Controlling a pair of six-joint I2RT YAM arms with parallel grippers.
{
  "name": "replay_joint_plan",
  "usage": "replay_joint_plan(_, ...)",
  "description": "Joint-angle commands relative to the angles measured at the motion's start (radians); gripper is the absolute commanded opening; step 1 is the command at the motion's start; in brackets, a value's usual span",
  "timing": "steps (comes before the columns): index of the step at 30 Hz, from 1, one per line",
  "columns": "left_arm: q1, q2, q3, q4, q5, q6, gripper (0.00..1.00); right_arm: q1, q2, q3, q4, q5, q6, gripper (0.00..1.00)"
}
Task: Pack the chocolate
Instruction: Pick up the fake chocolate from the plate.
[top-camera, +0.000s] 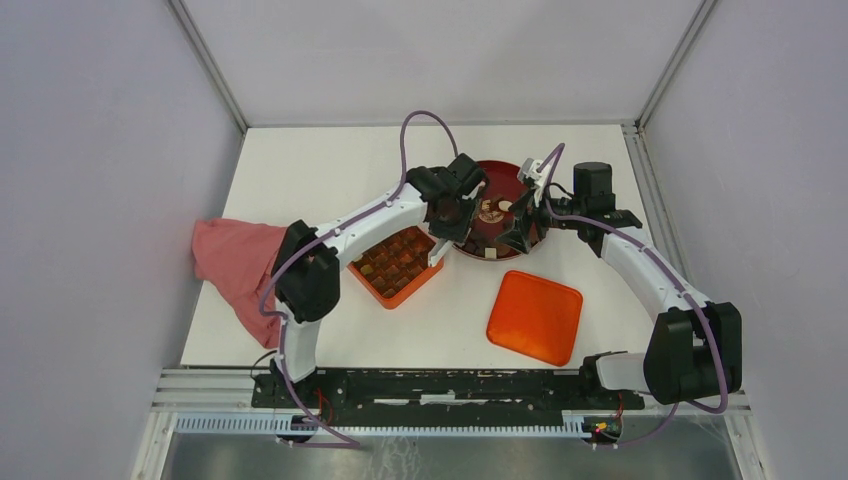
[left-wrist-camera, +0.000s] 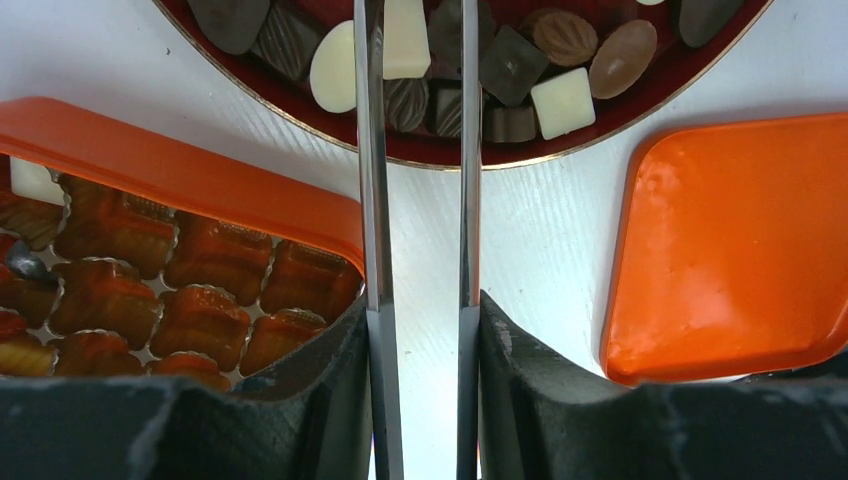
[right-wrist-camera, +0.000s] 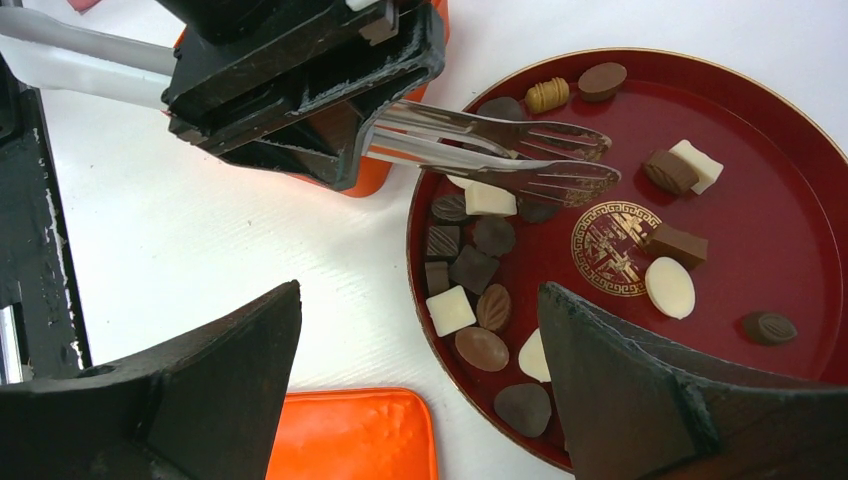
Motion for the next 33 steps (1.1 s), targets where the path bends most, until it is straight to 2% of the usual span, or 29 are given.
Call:
replay_joint_plan(1,0.016,0.026,0.073,-0.029,-0.015,0.055,0.42,-0.004,0.0,0.046,0.014,-0.005,-0.02,0.93)
replay_joint_plan(18,0.034,0.112,0.114,-0.069,0.023,0.07,0.43,-0.003,0.0,0.046,0.012,-0.007,-0.023,0.93)
replay_joint_plan(33,0.032,0.109,0.13,-0.102,0.041,0.065,0.43,-0.004,-0.003,0.048,0.01,-0.01,-0.024,0.93)
